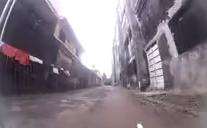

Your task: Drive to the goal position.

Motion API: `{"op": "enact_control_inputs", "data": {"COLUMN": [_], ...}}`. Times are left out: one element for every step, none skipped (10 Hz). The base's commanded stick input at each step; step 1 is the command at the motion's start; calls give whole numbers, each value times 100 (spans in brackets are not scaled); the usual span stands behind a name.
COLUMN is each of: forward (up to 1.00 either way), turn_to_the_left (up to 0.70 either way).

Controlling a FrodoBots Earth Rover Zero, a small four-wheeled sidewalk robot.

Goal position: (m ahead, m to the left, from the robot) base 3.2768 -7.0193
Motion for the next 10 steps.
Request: {"op": "enact_control_inputs", "data": {"forward": [100, 100, 100, 100, 100, 100, 100, 100, 100, 100], "turn_to_the_left": [0, 0, 0, 0, 0, 0, 0, 0, 0, 0]}}
